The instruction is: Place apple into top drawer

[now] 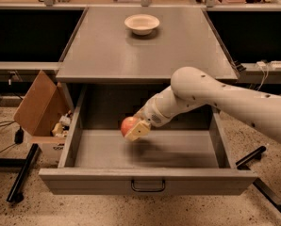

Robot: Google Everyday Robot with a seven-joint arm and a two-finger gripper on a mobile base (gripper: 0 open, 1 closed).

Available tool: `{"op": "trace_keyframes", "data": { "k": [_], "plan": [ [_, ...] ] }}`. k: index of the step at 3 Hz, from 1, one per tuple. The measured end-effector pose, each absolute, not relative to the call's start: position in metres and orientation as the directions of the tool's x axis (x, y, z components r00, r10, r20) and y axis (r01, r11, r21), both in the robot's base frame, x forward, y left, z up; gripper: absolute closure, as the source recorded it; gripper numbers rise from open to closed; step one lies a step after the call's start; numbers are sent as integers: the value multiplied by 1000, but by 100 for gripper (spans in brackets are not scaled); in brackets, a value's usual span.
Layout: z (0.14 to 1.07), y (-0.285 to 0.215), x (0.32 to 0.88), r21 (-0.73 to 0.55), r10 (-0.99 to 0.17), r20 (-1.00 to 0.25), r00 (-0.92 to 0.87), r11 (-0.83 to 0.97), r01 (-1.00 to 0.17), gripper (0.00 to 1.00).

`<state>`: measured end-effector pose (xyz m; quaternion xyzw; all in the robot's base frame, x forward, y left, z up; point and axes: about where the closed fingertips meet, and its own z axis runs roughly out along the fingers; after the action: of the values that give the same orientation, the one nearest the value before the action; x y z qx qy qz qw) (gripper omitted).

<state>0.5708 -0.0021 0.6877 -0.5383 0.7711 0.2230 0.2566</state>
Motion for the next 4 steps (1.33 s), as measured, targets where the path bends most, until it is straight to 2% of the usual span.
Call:
{"op": "trace_keyframes", "data": {
  "k": [1,4],
  "plan": [
    [662,21,582,66,-705,-642,-301,340,-938,98],
    [647,40,591,84,-685,-656,-316,350,-933,28]
  ]
}}
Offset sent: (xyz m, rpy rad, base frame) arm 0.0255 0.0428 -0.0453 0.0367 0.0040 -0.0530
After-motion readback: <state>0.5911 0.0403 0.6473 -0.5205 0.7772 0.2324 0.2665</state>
